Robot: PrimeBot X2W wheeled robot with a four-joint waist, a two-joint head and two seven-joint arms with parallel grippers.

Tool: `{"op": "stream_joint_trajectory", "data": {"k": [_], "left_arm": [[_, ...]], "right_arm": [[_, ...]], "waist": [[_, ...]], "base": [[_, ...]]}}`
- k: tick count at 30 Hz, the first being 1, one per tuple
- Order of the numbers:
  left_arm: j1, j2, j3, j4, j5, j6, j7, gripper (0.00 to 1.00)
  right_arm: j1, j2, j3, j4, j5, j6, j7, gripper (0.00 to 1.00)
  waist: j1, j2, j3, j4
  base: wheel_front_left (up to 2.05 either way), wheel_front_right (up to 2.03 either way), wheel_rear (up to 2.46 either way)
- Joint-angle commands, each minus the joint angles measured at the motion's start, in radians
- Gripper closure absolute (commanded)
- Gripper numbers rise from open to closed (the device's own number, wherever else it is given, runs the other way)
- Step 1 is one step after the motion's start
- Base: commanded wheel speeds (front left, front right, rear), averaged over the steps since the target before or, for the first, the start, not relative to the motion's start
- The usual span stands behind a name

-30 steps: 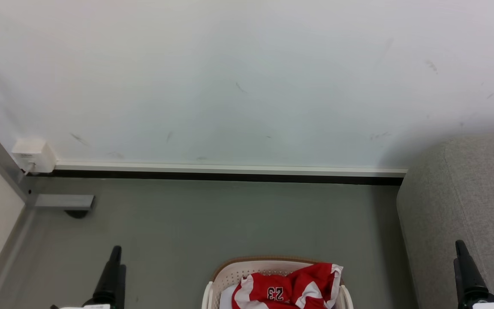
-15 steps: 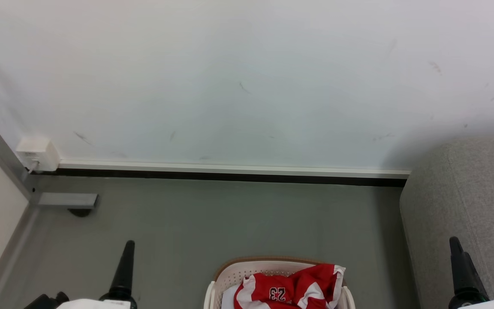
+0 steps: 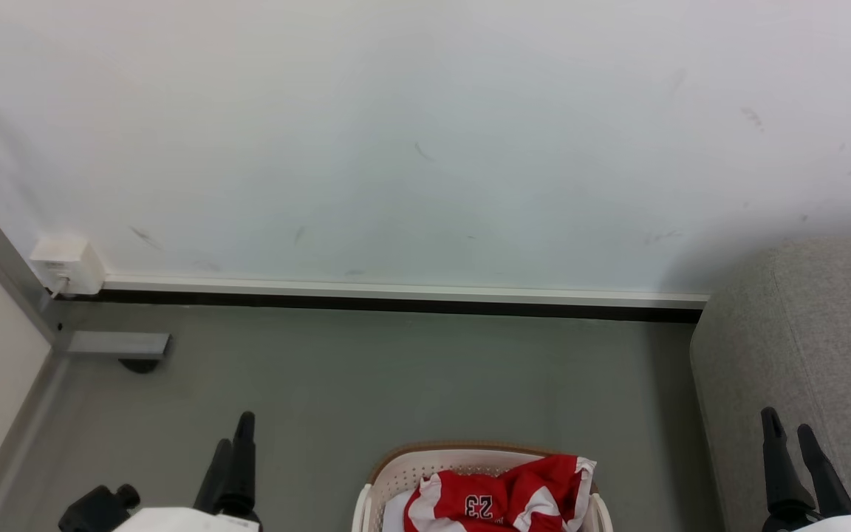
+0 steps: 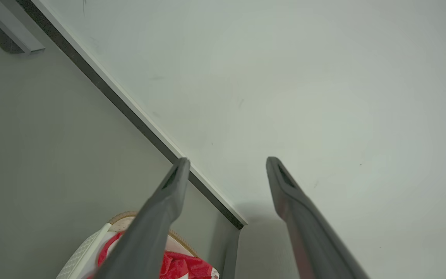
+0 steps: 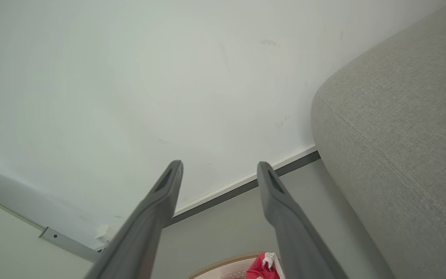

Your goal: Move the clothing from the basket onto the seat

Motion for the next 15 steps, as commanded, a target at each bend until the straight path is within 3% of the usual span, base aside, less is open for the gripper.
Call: {"op": "stream_joint_trajectory", "data": {"k": [1,15], "left_arm": [[-0.023,0.011,-0.002,-0.010,0.031,0.002,-0.005,0.00],[-0.026,0.012,-0.048,-0.012,0.295,0.037,-0.053,0.00]], "right_arm": [[-0.013,-0.015,0.001,-0.010,-0.029,-0.001,-0.011,0.00],[-0.012,-0.036,0.025,0.004,-0.227,-0.001,-0.057,0.00]], "waist": [[0.0000,0.0000,0.000,0.000],[0.0000,0.0000,0.000,-0.002]], "base": [[0.00,0.00,0.00],[0.00,0.00,0.00]]}}
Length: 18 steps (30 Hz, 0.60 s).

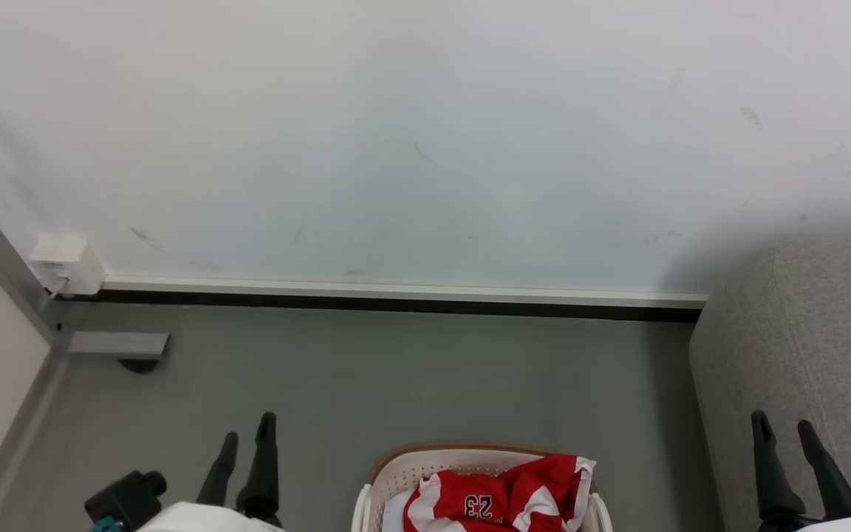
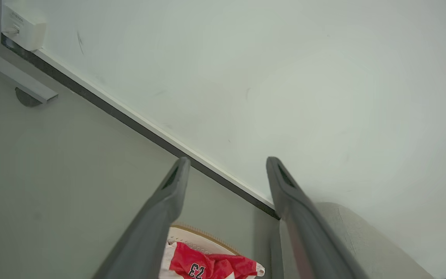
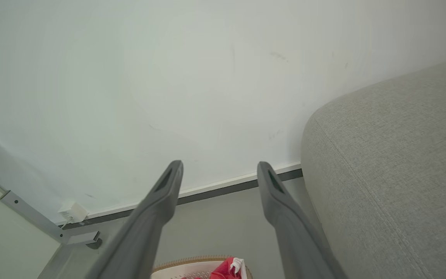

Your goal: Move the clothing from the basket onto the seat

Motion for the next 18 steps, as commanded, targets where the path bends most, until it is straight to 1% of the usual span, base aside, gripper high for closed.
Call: {"op": "stream_joint_trajectory", "data": {"k": [1,18], "left_arm": [[-0.021,0.009,-0.003,-0.012,0.033,0.003,-0.011,0.00],[-0.010,0.011,-0.030,-0.019,0.245,0.023,-0.056,0.00]], "right_arm": [[-0.012,-0.012,0.002,-0.008,-0.023,-0.001,-0.008,0.00],[0.001,-0.022,0.009,-0.006,-0.202,-0.002,-0.054,0.00]], "waist": [[0.0000,-0.0001,0.000,0.000],[0.0000,-0.0001,0.002,0.001]], "base": [[0.00,0.00,0.00],[0.00,0.00,0.00]]}}
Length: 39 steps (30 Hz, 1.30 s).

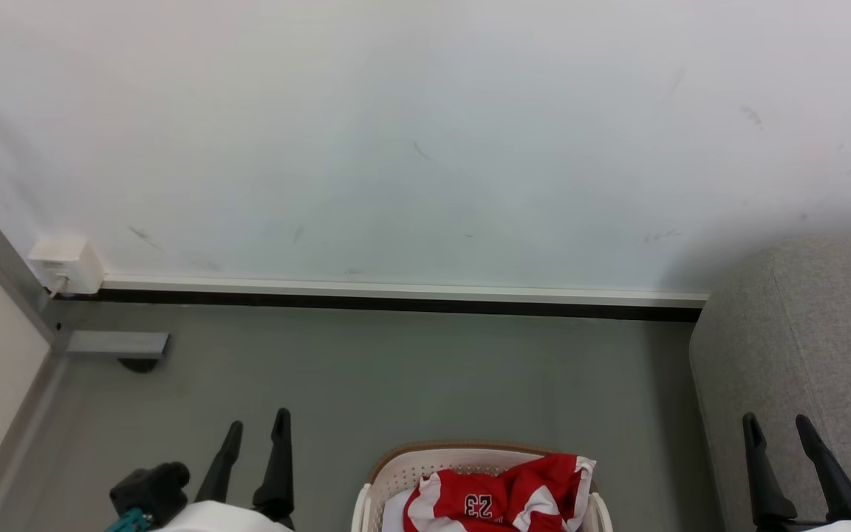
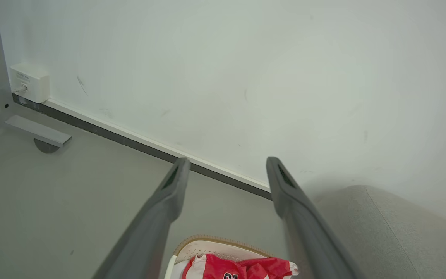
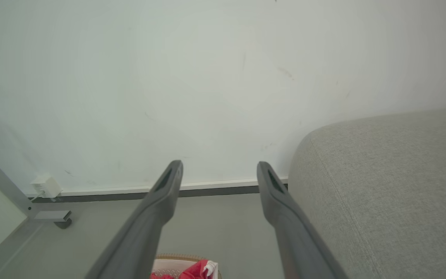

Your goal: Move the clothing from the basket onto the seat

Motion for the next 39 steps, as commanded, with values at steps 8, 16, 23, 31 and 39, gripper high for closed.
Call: {"op": "stream_joint_trajectory", "data": {"k": [8,16,23,31,39], "left_arm": [[-0.003,0.009,-0.010,-0.005,0.106,0.007,-0.026,0.00],[0.000,0.010,-0.019,-0.004,0.184,0.014,-0.045,0.00],[0.003,0.011,-0.024,-0.004,0.251,0.016,-0.059,0.00],[0.008,0.012,-0.028,-0.003,0.321,0.020,-0.077,0.00],[0.014,0.012,-0.030,-0.005,0.386,0.025,-0.091,0.00]], "right_arm": [[0.005,-0.015,0.003,-0.005,-0.075,-0.002,-0.027,0.00],[0.012,-0.014,0.001,0.002,-0.128,-0.002,-0.045,0.00],[0.016,-0.020,0.002,-0.002,-0.181,-0.002,-0.059,0.00],[0.021,-0.016,-0.007,0.001,-0.207,-0.002,-0.076,0.00],[0.026,-0.012,-0.009,0.007,-0.245,-0.002,-0.092,0.00]], "waist": [[0.0000,0.0000,0.002,0.002],[0.0000,0.0000,-0.001,0.002],[0.0000,0.0000,-0.002,0.003],[0.0000,0.0000,-0.004,0.008],[0.0000,0.0000,-0.007,0.008]], "base": [[0.00,0.00,0.00],[0.00,0.00,0.00],[0.00,0.00,0.00],[0.00,0.00,0.00],[0.00,0.00,0.00]]}}
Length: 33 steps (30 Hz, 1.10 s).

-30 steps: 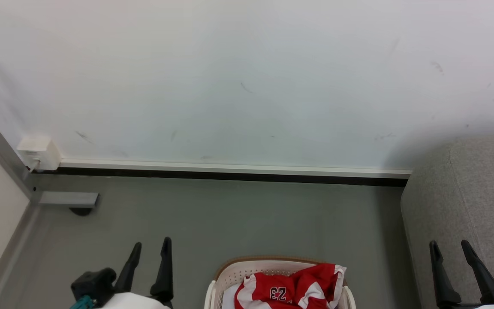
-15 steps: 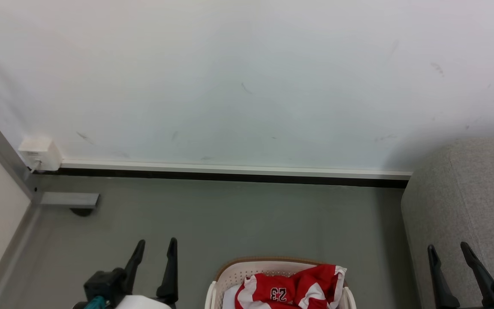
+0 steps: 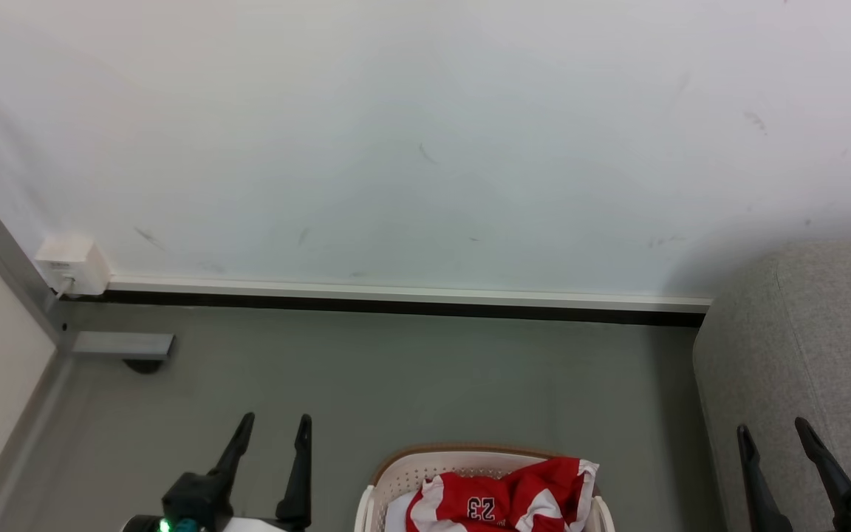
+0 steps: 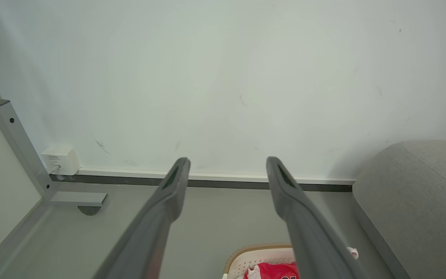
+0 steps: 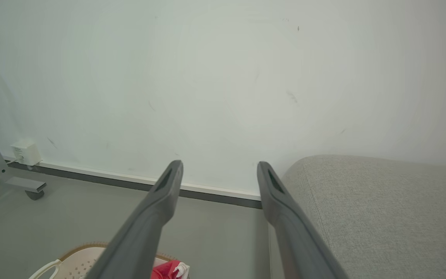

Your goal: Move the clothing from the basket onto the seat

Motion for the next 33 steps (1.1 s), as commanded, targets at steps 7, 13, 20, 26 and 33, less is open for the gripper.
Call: {"op": "stream_joint_trajectory", "data": {"k": [7,13,20,26,33], "left_arm": [[-0.002,0.009,-0.006,-0.006,0.066,0.004,-0.018,0.00],[-0.006,0.009,-0.007,-0.003,0.078,0.002,-0.023,0.00],[-0.006,0.008,-0.010,-0.001,0.072,0.000,-0.023,0.00],[-0.028,0.008,-0.038,0.011,0.044,-0.020,-0.022,0.00],[-0.141,0.008,-0.151,0.073,0.033,-0.020,-0.022,0.00]], "right_arm": [[0.002,0.001,-0.004,0.002,-0.049,-0.002,-0.020,0.00],[0.006,0.000,-0.008,0.000,-0.060,-0.002,-0.024,0.00],[-0.002,0.002,-0.002,-0.002,-0.057,-0.002,-0.024,0.00],[-0.023,0.000,-0.002,-0.014,-0.044,-0.002,-0.024,0.00],[-0.093,0.001,-0.009,-0.056,-0.039,-0.002,-0.023,0.00]], "waist": [[0.0000,0.0000,0.005,-0.003],[0.0000,0.0000,0.010,-0.006],[0.0000,0.0000,0.015,-0.015],[0.0000,0.0000,0.050,-0.034],[0.0000,0.0000,0.184,-0.088]], "base": [[0.00,0.00,0.00],[0.00,0.00,0.00],[0.00,0.00,0.00],[0.00,0.00,0.00],[0.00,0.00,0.00]]}}
